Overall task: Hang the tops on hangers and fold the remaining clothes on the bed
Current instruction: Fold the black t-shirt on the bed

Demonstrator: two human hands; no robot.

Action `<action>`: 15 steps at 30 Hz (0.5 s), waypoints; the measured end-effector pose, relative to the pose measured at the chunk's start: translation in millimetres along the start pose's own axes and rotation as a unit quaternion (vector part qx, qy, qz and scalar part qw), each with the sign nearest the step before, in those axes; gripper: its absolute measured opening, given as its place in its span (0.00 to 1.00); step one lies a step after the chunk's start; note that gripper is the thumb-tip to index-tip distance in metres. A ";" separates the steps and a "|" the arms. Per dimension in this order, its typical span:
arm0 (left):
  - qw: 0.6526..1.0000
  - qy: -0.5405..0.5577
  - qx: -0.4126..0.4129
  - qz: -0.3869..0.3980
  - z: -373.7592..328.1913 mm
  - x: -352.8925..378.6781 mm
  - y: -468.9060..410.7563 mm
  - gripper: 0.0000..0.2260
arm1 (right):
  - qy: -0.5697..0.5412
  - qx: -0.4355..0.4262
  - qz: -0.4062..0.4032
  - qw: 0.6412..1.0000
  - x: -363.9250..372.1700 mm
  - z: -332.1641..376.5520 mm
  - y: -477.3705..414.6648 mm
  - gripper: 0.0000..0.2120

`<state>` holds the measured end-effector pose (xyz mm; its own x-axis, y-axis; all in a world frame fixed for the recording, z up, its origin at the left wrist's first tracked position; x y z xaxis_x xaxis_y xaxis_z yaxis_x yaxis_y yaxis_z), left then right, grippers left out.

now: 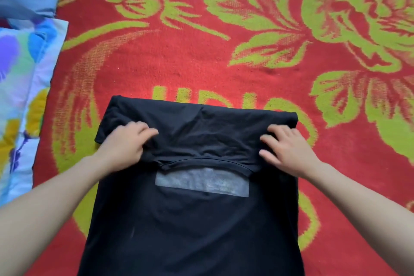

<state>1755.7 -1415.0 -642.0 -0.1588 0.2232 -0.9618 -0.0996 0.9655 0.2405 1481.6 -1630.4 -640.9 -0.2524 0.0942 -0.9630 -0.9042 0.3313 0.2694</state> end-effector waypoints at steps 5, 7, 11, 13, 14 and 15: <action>0.952 0.018 -0.266 0.149 66.3 -14.8 -29.0 0.35 | -0.058 0.227 0.148 0.961 0.8 -50.3 -26.2 0.31; 0.927 0.044 -0.297 0.224 76.2 -11.2 -35.8 0.35 | -0.098 0.271 0.206 0.935 3.9 -62.7 -30.1 0.26; 0.905 0.045 -0.311 0.286 77.9 -8.1 -40.0 0.33 | -0.152 0.289 0.185 0.927 -4.8 -75.8 -31.4 0.10; 0.907 -0.027 -0.299 0.294 79.0 -9.5 -39.5 0.25 | -0.182 0.294 0.184 0.920 -6.8 -84.2 -26.7 0.13; 0.913 -0.058 -0.293 0.277 81.0 -13.8 -40.5 0.19 | -0.184 0.296 0.179 0.920 -10.6 -87.8 -24.6 0.12; 0.922 -0.071 -0.288 0.250 84.5 -20.6 -41.9 0.14 | -0.187 0.296 0.169 0.921 -14.8 -91.8 -23.4 0.10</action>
<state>1846.1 -1448.7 -643.4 -0.2009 0.6757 -0.7093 -0.5597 0.5150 0.6492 1474.9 -1725.7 -633.1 -0.2482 0.5662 -0.7860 -0.4219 0.6672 0.6138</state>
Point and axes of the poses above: each hand's wrist, its own y-axis away from the middle knuckle, its own x-axis out of the palm, z = x × y, the point moved 6 cm from there along -y, towards the middle knuckle, and after that the axes turned 7 degrees about z, right-handed, at the moved point
